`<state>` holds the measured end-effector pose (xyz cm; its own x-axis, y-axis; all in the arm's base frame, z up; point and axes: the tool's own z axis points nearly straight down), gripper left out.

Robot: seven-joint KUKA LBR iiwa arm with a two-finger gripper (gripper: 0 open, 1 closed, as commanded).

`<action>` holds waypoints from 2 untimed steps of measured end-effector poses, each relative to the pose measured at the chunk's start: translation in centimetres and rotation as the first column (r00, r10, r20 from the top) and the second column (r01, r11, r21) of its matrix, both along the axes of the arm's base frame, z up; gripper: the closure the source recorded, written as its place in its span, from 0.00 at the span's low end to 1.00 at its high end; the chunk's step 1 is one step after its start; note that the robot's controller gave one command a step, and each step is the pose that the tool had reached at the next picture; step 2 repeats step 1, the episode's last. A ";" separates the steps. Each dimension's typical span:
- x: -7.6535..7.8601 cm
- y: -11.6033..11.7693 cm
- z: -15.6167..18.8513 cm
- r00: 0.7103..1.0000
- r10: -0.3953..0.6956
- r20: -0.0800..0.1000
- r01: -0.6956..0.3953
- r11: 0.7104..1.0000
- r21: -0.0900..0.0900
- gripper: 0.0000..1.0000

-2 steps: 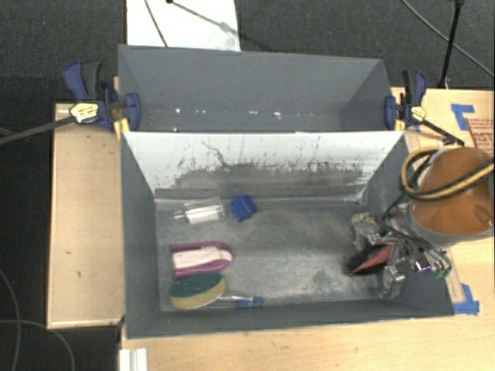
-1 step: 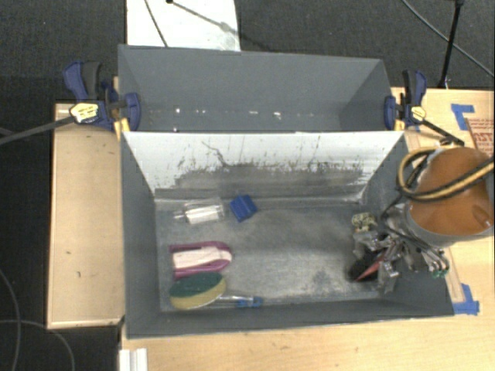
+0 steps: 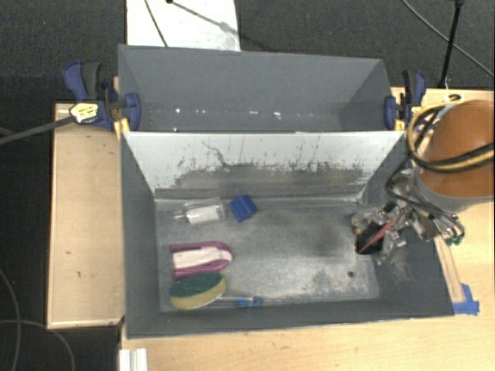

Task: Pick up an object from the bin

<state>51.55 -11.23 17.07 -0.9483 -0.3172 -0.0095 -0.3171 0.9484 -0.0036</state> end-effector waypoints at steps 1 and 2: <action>1.9 -2.2 9.5 0.999 0.033 0.001 -0.033 0.999 -0.003 1.00; 1.9 -2.2 9.5 0.999 0.033 0.001 -0.033 0.999 -0.003 1.00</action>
Offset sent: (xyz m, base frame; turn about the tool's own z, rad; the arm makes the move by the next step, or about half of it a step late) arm 0.0161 -0.0206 0.0901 -0.0355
